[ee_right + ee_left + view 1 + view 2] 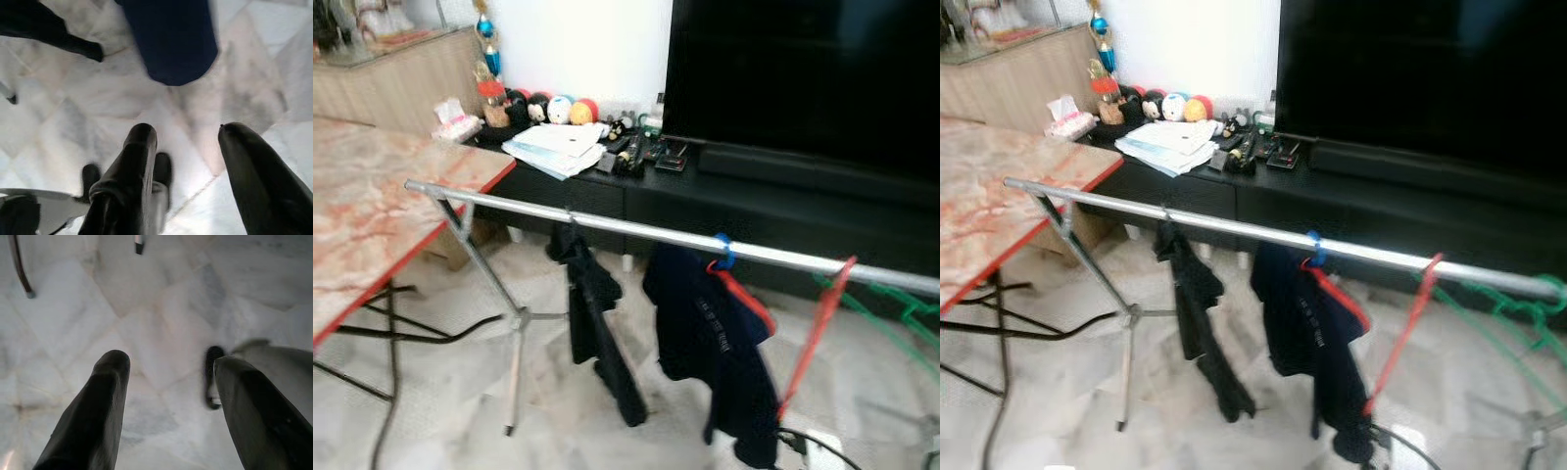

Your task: Hang hanger

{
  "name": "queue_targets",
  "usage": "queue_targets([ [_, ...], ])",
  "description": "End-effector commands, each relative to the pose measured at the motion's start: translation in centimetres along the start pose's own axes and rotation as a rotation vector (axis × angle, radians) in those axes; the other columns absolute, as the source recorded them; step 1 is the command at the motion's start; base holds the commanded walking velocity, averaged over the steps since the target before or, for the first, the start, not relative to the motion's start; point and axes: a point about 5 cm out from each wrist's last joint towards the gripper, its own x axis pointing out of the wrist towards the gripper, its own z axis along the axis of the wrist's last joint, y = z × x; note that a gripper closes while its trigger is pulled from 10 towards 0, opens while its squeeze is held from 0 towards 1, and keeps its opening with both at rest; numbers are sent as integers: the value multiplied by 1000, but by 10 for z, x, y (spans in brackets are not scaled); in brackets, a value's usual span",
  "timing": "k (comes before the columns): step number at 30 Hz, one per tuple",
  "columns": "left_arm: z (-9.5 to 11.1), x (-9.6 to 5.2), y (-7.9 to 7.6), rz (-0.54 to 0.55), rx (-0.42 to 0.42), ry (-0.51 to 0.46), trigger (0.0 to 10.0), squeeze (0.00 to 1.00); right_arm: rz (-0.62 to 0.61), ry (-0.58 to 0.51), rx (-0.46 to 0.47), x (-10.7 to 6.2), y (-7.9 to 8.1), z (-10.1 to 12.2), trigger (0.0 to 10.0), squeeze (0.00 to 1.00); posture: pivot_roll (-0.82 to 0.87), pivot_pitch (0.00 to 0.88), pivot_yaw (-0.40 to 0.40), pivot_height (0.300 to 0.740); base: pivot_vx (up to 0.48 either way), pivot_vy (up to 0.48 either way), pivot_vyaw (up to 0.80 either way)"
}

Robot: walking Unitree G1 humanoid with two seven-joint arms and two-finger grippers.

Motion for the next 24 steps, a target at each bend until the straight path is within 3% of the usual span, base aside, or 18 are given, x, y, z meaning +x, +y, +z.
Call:
queue_targets([
  [1, -4, -1, 7, 19, 1, 20, 10000, 0, 7, -12, 6, 1, 5, 5, 10000, 0, 76, 47, 12, 740, 0, 480, 0],
  [3, -4, -1, 7, 17, 3, 19, 10000, 0, 4, -12, 8, 1, 6, 5, 10000, 0, 75, 46, 12, 740, 0, 465, 0],
  [24, 2, 0, 9, 19, 27, 5, 10000, 0, 9, -100, 60, 2, 12, 14, 10000, 0, 65, 15, 25, 740, 0, 0, 0],
])
